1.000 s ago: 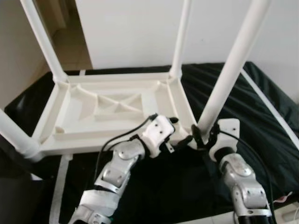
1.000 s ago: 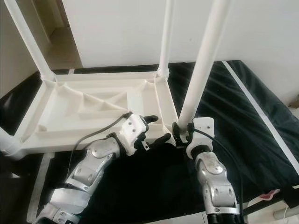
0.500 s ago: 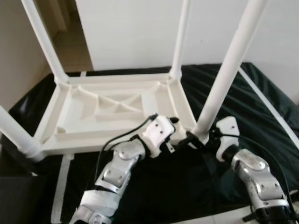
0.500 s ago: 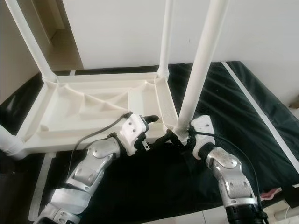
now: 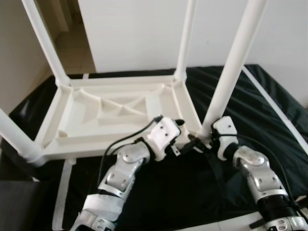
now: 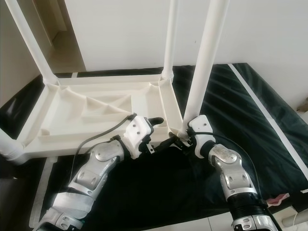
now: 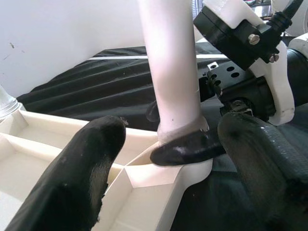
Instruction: Building children table
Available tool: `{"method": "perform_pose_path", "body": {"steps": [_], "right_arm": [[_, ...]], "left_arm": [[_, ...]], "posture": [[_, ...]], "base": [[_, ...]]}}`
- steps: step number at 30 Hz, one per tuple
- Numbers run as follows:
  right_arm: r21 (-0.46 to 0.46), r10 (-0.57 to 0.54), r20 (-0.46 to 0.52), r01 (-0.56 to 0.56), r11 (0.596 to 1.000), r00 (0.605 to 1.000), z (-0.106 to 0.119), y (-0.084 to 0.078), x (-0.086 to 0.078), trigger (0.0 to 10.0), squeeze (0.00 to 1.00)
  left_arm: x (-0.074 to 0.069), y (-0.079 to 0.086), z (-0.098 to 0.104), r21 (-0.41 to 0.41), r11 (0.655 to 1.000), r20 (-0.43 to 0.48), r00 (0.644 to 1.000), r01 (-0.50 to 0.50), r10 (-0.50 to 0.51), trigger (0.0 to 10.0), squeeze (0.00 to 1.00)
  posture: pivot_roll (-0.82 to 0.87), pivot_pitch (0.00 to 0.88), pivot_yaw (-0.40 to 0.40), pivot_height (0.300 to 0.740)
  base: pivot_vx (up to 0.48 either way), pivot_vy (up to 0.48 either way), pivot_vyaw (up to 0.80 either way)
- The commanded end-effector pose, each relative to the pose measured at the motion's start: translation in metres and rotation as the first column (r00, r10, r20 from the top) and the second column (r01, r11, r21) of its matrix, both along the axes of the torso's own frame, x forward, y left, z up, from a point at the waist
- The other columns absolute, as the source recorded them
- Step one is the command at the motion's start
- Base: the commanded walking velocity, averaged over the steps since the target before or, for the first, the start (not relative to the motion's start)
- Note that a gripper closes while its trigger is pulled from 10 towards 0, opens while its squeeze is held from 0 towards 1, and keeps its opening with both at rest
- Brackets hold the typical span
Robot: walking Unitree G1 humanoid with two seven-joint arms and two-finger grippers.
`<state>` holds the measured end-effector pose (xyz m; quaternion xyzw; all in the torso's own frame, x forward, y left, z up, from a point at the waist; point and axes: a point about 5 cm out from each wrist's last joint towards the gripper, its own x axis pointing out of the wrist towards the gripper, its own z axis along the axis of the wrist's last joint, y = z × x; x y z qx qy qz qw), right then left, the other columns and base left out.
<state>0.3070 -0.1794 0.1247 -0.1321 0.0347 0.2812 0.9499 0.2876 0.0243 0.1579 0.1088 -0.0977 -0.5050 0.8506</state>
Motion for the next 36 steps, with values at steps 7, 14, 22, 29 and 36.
{"method": "perform_pose_path", "body": {"steps": [7, 14, 22, 29, 36], "right_arm": [[-0.015, 0.059, -0.044, -0.060, 0.998, 0.997, -0.014, 0.009, -0.003, 0.0, 0.00], [0.025, 0.004, -0.068, -0.002, 1.000, 0.998, -0.017, 0.005, -0.005, 10.0, 0.00], [0.083, -0.252, -0.059, 0.257, 0.963, 0.966, -0.017, 0.005, 0.000, 10.0, 0.00], [0.137, -0.431, -0.117, 0.444, 0.885, 0.895, -0.020, 0.020, 0.000, 10.0, 0.00], [0.168, -0.746, -0.234, 0.781, 0.601, 0.624, -0.029, 0.027, -0.005, 10.0, 0.00]], "left_arm": [[0.003, 0.002, 0.001, -0.014, 0.999, 0.001, 0.999, -0.038, 0.038, 10.0, 0.00], [0.003, 0.002, 0.001, -0.013, 0.999, -0.002, 0.999, -0.035, 0.035, 10.0, 0.00], [0.002, 0.001, 0.001, -0.011, 1.000, -0.003, 1.000, -0.029, 0.029, 10.0, 0.00], [0.001, 0.000, 0.000, -0.014, 1.000, -0.007, 1.000, -0.025, 0.025, 10.0, 0.00], [0.000, 0.000, -0.001, -0.017, 0.999, -0.011, 0.999, -0.033, 0.033, 10.0, 0.00]], "posture": [[0.01, 0.000, -0.016, 0.740], [0.00, 0.000, -0.008, 0.740], [0.00, 0.000, -0.006, 0.740], [0.00, 0.000, -0.006, 0.740], [0.00, 0.000, -0.006, 0.740]], "base": [[0.000, 0.000, 0.00], [0.000, 0.000, 0.00], [0.000, 0.000, 0.00], [0.000, 0.000, 0.00], [0.000, 0.000, 0.00]]}}
